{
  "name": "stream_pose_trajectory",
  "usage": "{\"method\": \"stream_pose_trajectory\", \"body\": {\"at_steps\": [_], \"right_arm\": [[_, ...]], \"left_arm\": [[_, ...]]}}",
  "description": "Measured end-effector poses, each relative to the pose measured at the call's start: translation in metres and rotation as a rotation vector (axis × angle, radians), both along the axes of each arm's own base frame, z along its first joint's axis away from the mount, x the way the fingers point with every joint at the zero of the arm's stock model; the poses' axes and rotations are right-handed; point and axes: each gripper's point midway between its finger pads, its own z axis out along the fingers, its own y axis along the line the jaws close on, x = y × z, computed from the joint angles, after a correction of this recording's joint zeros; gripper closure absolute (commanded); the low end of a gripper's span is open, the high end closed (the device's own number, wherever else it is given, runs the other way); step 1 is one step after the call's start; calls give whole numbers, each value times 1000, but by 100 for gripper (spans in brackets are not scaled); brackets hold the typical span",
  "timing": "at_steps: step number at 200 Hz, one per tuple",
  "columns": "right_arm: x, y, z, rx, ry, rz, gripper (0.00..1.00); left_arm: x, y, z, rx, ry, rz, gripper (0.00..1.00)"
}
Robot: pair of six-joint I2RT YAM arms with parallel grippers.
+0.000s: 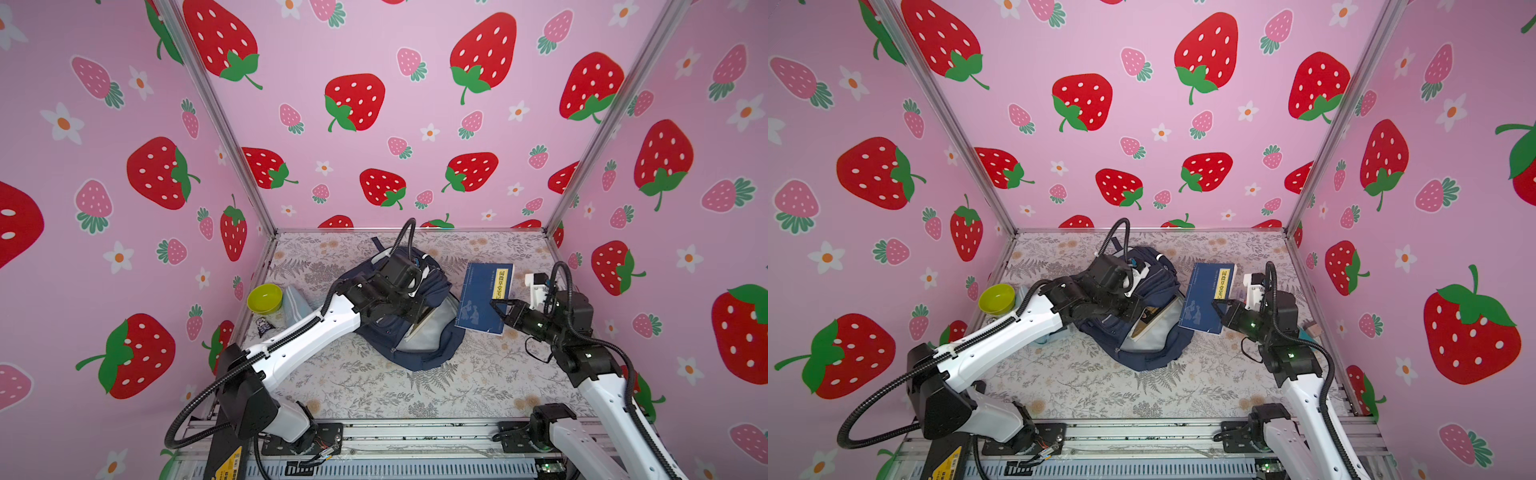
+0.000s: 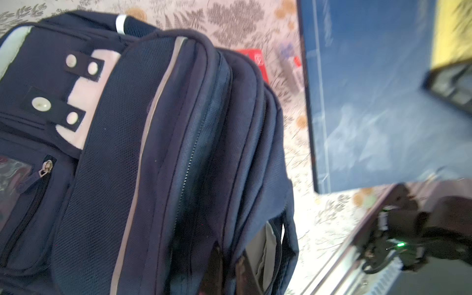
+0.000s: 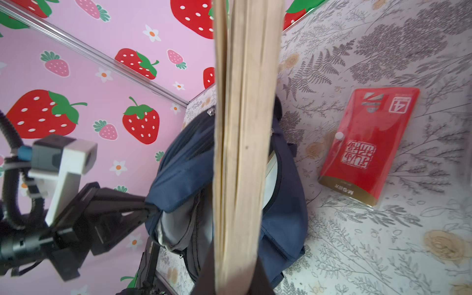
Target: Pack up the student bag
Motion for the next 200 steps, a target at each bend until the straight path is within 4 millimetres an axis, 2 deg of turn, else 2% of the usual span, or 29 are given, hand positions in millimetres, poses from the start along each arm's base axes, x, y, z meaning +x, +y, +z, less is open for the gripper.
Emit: {"method": "stream_pose_trajectory", "body": {"at_steps": [18, 51, 92, 118, 163, 200], "right_arm": [[-11, 15, -12, 12, 42, 43, 100], [-32, 39, -39, 17, 141, 83, 100], [-41, 60, -71, 77, 243, 56, 100], [-29, 72, -82, 101, 286, 23, 100], [10, 92, -89, 137, 277, -40, 100], [24, 109, -103, 147, 265, -62, 100]], "left_arm": [[9, -1, 4, -105, 41, 29, 100], [10, -6, -6, -207, 124, 45, 100], [10, -17, 2, -291, 151, 27, 100], [6, -21, 5, -315, 170, 1, 100], [0, -29, -2, -324, 214, -47, 100], [0, -34, -7, -334, 234, -70, 100]]}}
